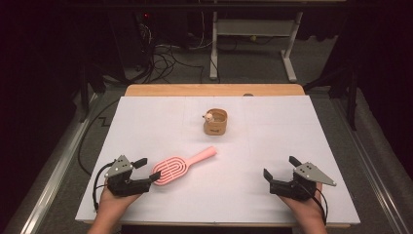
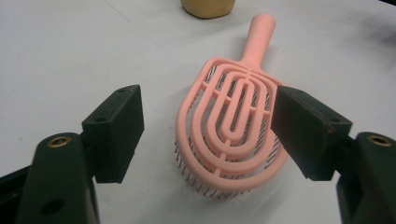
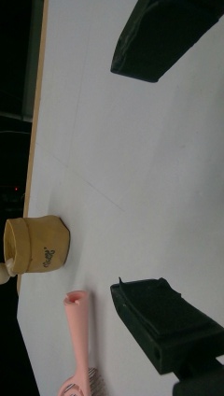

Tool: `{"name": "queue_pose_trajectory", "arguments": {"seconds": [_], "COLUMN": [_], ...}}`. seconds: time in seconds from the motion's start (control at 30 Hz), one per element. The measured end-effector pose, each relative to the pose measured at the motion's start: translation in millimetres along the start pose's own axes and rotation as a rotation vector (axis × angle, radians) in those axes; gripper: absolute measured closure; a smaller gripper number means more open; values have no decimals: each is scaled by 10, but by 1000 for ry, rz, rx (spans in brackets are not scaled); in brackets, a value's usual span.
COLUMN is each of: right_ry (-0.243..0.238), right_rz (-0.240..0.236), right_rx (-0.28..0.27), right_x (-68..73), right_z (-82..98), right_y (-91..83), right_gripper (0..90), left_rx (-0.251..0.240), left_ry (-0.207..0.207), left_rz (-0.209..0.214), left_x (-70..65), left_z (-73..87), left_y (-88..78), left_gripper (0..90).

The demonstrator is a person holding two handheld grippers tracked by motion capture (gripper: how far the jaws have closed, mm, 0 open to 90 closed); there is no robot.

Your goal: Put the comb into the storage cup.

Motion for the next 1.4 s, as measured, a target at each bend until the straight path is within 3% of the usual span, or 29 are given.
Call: {"name": "queue_pose_trajectory", "arguments": {"seconds": [0.07,0.17,0.23,0.3,0.6,0.77,0.97,1.4], "right_ry": [0,2,1,-3,-12,-23,-14,-18], "right_rz": [0,0,0,-2,-8,9,17,14], "right_rx": [0,-1,-2,-3,-7,23,4,1], "right_x": [-2,-5,-3,5,29,-71,-125,-124], "right_z": [0,-1,-3,-9,-57,-65,-25,-8], "right_y": [0,1,1,2,-7,-9,-95,-134], "right_gripper": [3,3,3,3,3,3,3,3], "left_rx": [0,3,1,11,6,11,14,87], "left_ry": [0,-8,-3,-2,13,20,28,76], "left_rz": [-1,-10,-13,-2,21,20,27,42], "left_x": [5,20,24,16,-41,-38,-64,-119], "left_z": [0,4,8,21,29,29,31,108], "left_y": [2,15,26,47,83,95,110,146], "left_gripper": [249,139,112,7,0,0,0,0]}}
Point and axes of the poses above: each handheld gripper's, and its own axes: y roughly forward along the jaws, z roughly out of its underside, x roughly to its left, the point moved 8 cm from there along y, roughly forward along the jaws, and after that the axes turned 13 degrees about -x, right-handed, at the moved point
